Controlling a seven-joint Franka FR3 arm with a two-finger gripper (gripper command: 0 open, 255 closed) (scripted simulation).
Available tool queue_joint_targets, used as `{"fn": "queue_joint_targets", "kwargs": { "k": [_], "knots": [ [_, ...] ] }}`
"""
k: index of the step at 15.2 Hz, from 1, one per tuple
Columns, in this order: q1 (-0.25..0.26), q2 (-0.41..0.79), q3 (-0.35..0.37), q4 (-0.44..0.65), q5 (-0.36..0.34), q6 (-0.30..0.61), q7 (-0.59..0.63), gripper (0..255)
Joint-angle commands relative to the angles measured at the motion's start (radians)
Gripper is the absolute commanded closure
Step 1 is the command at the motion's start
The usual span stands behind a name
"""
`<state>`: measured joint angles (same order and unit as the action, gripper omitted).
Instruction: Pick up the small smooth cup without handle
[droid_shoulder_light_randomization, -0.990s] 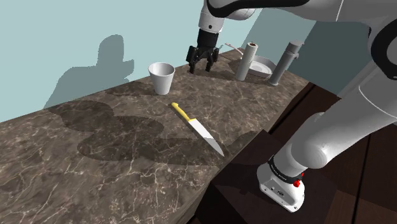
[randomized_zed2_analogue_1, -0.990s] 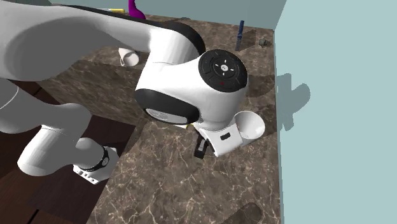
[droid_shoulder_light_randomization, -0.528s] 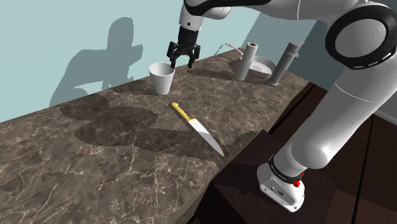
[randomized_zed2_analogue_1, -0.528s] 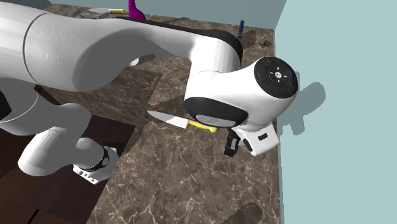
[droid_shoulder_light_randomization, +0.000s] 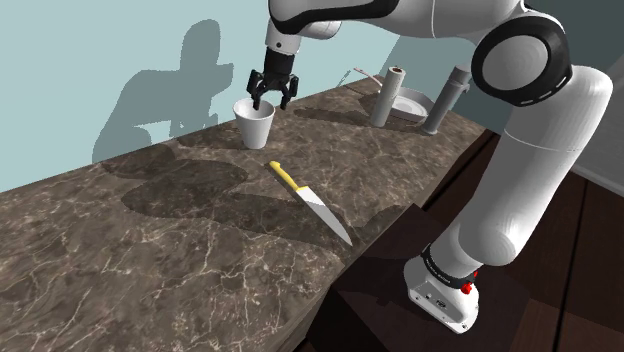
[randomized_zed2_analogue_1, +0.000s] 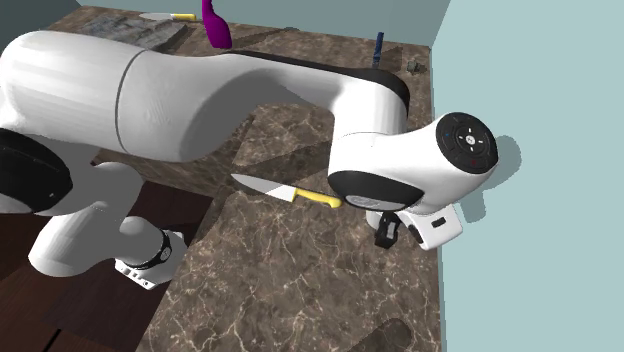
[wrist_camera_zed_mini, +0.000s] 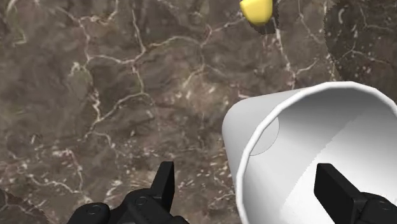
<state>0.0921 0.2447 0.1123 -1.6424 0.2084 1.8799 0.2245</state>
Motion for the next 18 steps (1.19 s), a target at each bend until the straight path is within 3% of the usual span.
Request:
{"fn": "queue_joint_targets", "kwargs": {
  "k": [1,4,5,14,18],
  "knots": [
    [0.001,0.004,0.001,-0.022,0.001,0.026,-0.004,0],
    [0.001,0.008,0.001,-0.037,0.002,0.046,-0.008,0],
    [0.001,0.008,0.000,-0.037,0.002,0.045,-0.009,255],
    [0.001,0.008,0.001,-0.037,0.002,0.046,-0.008,255],
    [0.001,-0.001,0.000,0.004,0.000,-0.004,0.002,255]
  ]
}}
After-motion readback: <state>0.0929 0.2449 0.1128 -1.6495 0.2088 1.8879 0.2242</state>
